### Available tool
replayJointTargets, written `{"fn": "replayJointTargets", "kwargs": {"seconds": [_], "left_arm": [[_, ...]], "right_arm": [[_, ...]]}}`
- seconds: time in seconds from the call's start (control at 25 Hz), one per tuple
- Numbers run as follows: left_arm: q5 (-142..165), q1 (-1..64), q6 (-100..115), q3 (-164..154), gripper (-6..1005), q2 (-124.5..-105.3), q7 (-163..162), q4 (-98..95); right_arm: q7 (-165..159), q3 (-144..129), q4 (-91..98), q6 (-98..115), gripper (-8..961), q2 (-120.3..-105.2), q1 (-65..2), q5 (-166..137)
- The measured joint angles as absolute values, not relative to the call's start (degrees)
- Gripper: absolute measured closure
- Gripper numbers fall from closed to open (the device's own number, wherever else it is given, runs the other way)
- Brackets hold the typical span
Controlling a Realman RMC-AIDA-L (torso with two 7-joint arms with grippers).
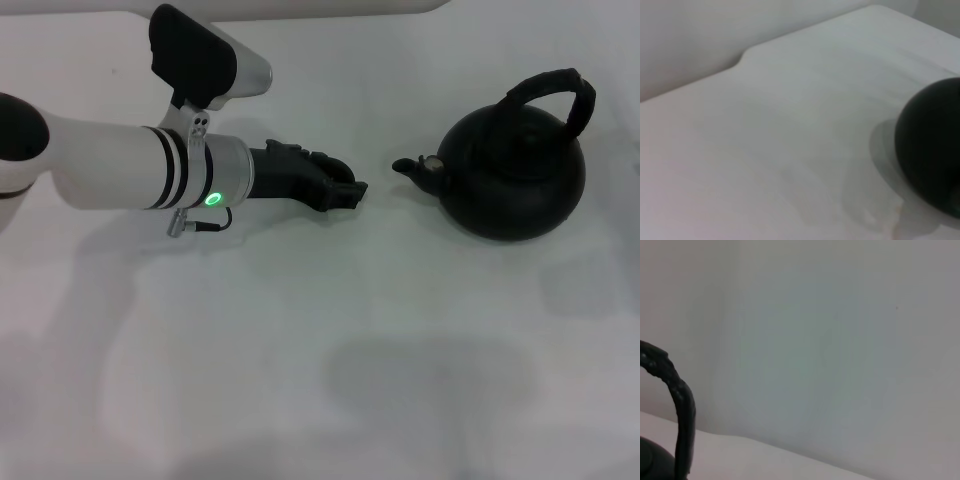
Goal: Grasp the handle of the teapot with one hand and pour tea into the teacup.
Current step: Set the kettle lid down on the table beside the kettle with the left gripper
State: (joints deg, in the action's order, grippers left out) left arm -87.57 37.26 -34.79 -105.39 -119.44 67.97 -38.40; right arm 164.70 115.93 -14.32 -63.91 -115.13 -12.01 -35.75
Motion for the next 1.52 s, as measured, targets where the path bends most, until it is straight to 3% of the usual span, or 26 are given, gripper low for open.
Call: {"fn": "replayJointTargets", "kwargs": {"seconds": [1.44, 1.52], "left_arm": [[-88.68, 37.51, -33.72, -105.27, 288, -119.44, 68.01, -36.75], [-89.17, 37.51, -33.50, -105.41, 236, -119.44, 68.02, -36.76]], "right_arm": [[164.70, 115.93, -14.27, -63.54, 94, -115.05, -12.04, -35.71], [164.74, 115.93, -14.25, -63.46, 94, -115.05, -12.04, -35.70]]}}
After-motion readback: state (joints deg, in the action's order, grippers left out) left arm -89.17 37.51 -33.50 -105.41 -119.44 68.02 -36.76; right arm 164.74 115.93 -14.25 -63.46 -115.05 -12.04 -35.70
